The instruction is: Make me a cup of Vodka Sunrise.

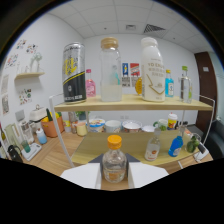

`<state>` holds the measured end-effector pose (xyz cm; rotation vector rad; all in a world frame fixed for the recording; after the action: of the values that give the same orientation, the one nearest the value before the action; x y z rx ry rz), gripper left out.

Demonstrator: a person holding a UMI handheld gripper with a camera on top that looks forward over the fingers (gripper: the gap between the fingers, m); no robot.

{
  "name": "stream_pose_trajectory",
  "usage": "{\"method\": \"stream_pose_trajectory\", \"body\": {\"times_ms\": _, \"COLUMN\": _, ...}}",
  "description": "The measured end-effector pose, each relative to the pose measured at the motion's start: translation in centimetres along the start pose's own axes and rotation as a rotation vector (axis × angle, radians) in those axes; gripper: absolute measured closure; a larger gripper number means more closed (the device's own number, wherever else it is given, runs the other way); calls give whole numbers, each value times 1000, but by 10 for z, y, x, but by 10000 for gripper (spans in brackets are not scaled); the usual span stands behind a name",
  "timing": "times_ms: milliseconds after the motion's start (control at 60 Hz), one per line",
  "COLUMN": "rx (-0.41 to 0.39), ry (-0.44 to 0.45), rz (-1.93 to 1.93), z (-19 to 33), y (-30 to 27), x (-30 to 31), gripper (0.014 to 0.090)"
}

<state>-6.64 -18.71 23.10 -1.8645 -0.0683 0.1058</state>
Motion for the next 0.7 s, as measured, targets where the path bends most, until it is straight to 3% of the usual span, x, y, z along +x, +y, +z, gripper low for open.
{"method": "stream_pose_trajectory", "body": {"times_ms": 333, "rx": -76, "ry": -8, "rz": 43, "z": -54, "y": 81, "x": -7, "gripper": 691}}
{"method": "stream_pose_trajectory", "body": {"times_ms": 700, "rx": -151, "ry": 47, "rz": 55, "z": 22, "y": 151, "x": 2, "gripper": 694}}
